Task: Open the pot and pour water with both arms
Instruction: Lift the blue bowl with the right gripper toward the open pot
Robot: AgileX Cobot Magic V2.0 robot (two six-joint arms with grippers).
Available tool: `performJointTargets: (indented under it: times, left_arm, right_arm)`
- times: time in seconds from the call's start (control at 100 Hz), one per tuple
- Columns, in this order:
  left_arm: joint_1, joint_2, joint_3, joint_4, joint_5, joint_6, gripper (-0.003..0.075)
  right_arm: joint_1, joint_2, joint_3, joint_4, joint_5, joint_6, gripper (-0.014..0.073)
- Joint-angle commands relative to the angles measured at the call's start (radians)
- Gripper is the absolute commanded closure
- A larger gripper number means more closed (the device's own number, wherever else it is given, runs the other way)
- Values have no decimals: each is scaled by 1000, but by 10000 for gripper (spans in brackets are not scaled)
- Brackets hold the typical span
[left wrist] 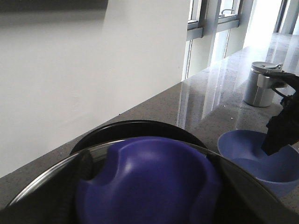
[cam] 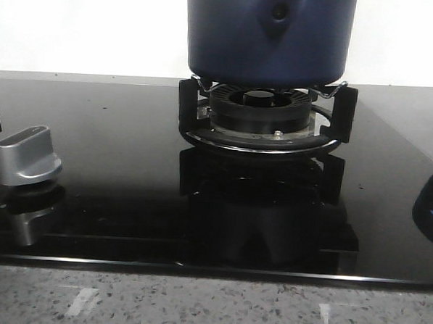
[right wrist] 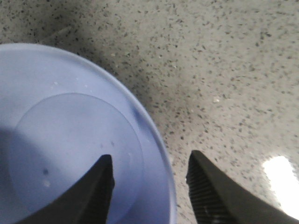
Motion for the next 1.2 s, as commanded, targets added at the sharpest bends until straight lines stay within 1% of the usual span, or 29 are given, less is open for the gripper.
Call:
performJointTargets:
  times: [0.0, 0.32, 0.5, 0.69, 0.76, 0.8, 0.83, 0.84, 0.87, 1.02, 1.19]
  left_arm:
    - [4, -38, -33, -85, 41, 2, 446]
    - [4, -38, -33, -85, 41, 2, 447]
    - [4, -38, -33, -85, 41, 2, 447]
    - [4, -38, -33, -85, 41, 2, 447]
    - [4, -38, -33, -85, 41, 2, 447]
    - [4, -38, -33, -85, 41, 2, 447]
    - [4, -38, -33, -85, 41, 2, 447]
    - [4, -38, -33, -85, 41, 2, 447]
    - [4, -38, -33, -85, 41, 2, 447]
    - [4, -38, -33, -85, 41, 2, 447]
    - [4, -43, -33, -87, 41, 2, 447]
  right_arm:
    - [-6, 2, -19, 10, -43, -1, 263]
    - [-6, 60, -16, 49, -58, -1, 267]
    - [-6, 62, 29, 56, -82, -1, 358]
    - [-6, 62, 64, 81, -112, -1, 387]
    - [-6, 62, 75, 83, -119, -1, 456]
    - [-6, 62, 76, 83, -120, -1, 550]
    - [-6, 62, 76, 83, -120, -1, 596]
    - [-6, 62, 76, 83, -122, -3, 628]
    - [-6, 62, 76, 83, -125, -5, 666]
    - [-6, 60, 71, 83, -121, -5, 662]
    - [-4, 60, 0, 83, -50, -43, 662]
